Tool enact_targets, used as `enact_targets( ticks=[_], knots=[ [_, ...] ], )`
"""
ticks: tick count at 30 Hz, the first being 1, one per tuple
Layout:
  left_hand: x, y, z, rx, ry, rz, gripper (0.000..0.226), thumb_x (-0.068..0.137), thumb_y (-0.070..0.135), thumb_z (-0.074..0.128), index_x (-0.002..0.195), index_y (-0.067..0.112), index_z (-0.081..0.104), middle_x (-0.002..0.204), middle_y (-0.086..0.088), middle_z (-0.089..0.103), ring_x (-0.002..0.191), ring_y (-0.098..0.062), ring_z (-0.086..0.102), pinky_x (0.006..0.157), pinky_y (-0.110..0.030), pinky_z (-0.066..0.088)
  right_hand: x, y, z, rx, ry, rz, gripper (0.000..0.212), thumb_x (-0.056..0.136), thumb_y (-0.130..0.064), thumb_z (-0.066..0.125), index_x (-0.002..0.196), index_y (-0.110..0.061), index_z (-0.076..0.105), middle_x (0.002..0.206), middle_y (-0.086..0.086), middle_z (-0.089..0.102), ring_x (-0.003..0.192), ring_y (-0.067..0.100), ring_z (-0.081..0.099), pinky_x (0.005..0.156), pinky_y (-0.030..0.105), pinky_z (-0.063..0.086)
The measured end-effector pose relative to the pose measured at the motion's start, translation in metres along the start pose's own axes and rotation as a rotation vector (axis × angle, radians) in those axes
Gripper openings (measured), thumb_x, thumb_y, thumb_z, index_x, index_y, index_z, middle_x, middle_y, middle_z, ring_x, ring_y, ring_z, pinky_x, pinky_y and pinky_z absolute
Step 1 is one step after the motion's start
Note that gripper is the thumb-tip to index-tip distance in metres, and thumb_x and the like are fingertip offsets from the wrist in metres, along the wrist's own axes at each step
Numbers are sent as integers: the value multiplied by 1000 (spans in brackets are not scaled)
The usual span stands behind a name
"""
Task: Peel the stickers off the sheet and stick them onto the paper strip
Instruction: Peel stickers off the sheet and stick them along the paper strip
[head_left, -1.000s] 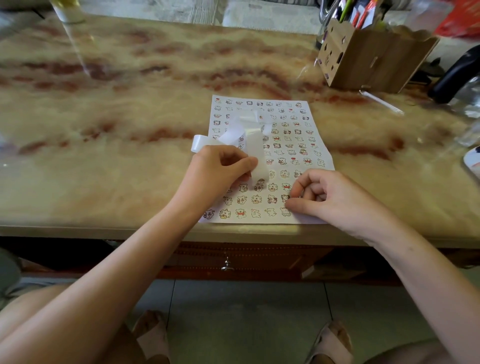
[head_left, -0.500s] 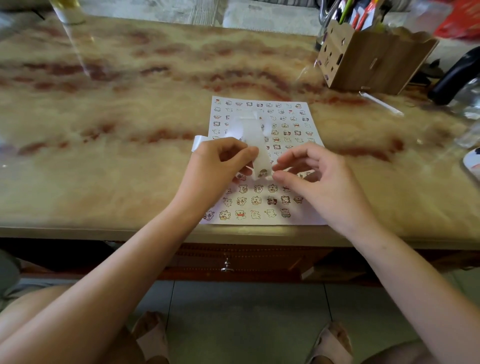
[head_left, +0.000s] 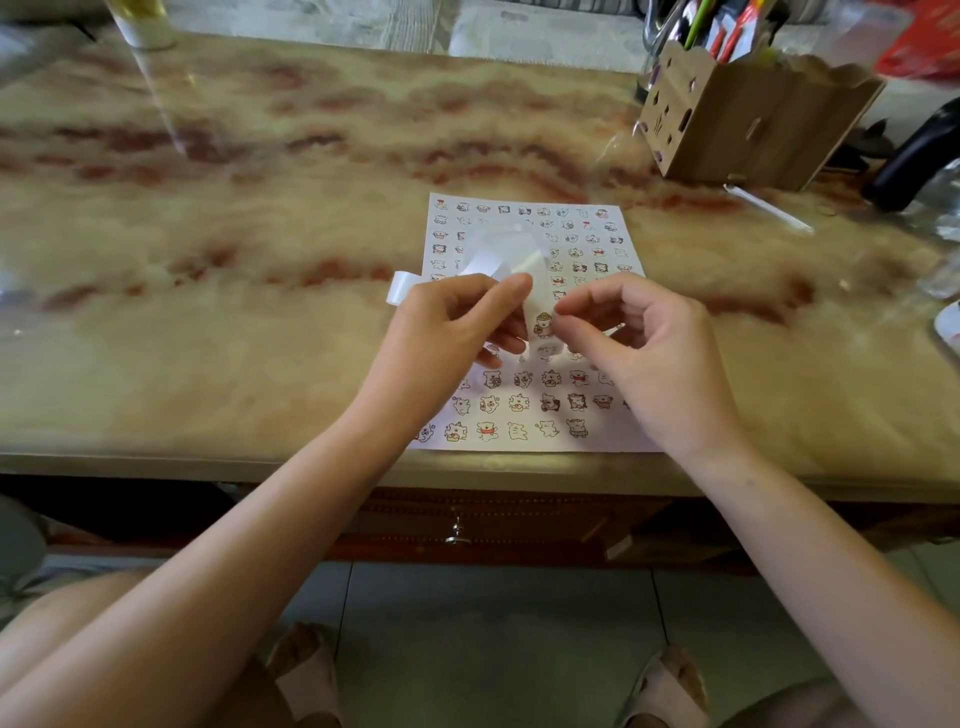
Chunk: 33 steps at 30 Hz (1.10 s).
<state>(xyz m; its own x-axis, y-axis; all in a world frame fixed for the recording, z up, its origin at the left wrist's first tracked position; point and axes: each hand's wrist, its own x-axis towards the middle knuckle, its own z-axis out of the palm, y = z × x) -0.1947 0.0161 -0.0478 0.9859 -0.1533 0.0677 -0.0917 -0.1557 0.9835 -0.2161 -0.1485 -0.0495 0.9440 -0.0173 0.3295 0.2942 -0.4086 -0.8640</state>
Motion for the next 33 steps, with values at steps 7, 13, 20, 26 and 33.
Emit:
enact_targets(
  ticks=[7,13,20,26,33],
  knots=[
    [-1,-1,1,10,-30,-18,15,91,21,63,87,10,72,75,-3,72,69,-6,67,66,-23,54,-1,0,-1,-38,6,-54,7,84,-11,71,88,-17,71,80,-8,71,73,11,65,68,32,54],
    [-1,-1,1,27,-35,-7,14,91,22,63,86,14,73,72,2,72,69,-4,66,67,-22,54,-2,0,-1,-67,-1,-73,9,84,-10,71,89,-16,72,82,-8,72,74,11,66,68,31,54],
    [-1,-3,2,41,-42,-15,15,90,23,64,89,11,74,75,-1,73,70,-5,67,68,-23,54,-1,1,-1,-74,-10,-53,8,83,-10,72,88,-16,72,80,-9,71,73,9,65,67,32,53],
    [-2,-2,3,53,-34,-15,15,90,22,64,88,11,74,72,2,71,68,-2,65,67,-22,54,-1,2,-2,-129,-41,-47,5,84,-14,72,87,-17,69,81,-8,69,73,7,60,63,20,47],
    [-2,-3,4,55,-27,-34,17,91,20,63,88,8,74,71,1,70,66,-1,65,67,-22,54,-4,4,-2,-280,-88,-143,3,87,-17,68,87,-16,65,91,-8,60,84,10,56,70,18,44]
  ],
)
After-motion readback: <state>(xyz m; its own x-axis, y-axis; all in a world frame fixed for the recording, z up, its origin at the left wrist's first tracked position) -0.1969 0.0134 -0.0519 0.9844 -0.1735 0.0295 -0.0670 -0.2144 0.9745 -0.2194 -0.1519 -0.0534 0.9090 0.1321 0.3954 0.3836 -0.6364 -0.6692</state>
